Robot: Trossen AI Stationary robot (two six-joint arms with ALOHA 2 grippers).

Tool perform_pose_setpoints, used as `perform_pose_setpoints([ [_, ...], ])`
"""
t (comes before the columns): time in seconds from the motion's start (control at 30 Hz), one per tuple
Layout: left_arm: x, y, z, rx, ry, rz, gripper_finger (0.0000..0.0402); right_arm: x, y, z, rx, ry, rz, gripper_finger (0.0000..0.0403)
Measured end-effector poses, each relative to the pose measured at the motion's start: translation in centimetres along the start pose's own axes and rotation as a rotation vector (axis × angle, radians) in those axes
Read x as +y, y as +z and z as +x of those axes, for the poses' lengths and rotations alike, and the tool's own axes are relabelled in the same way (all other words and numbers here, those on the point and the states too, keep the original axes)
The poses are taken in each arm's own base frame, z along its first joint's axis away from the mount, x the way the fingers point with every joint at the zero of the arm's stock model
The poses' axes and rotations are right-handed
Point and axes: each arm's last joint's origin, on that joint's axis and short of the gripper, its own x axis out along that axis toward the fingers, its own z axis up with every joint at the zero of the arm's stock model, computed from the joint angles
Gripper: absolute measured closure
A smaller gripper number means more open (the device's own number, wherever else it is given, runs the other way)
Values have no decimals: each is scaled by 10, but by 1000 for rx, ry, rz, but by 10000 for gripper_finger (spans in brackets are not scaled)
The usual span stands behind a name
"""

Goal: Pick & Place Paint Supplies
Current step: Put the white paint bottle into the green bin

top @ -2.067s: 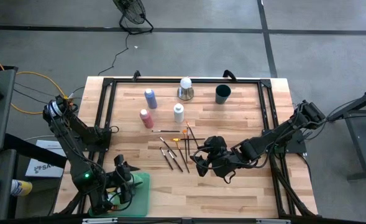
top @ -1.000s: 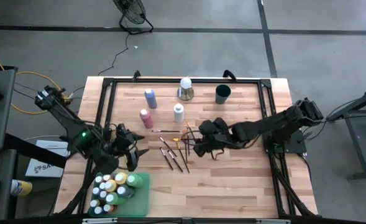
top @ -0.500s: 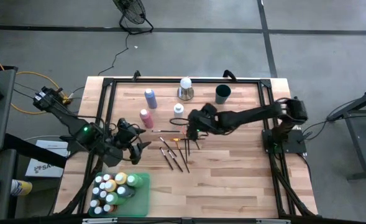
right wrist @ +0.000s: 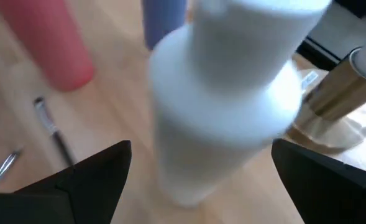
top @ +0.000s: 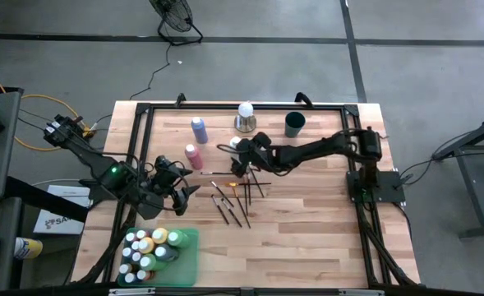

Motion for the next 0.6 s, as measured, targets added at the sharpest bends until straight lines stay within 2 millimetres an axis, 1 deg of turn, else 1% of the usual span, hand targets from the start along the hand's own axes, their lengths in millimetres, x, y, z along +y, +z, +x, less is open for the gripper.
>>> perform_pose_setpoints([
  [0.1, 0, 0, 0, 1, 1, -10, 137, -6, 1, 10, -16, 5, 24, 21],
  [0.27, 1, 0, 0, -3, 7, -22, 137, -11, -4, 27, 6, 92, 42, 21],
  [0.4, 1, 0, 0, -11, 14, -29, 137, -12, -5, 30, 14, 108, 34, 24],
  [0.5, 1, 0, 0, -12, 14, -32, 137, -11, -4, 29, -1, 111, 6, 43],
  [0.6, 1, 0, 0, -14, 15, -40, 137, -11, -2, 29, -14, 120, 11, 79],
])
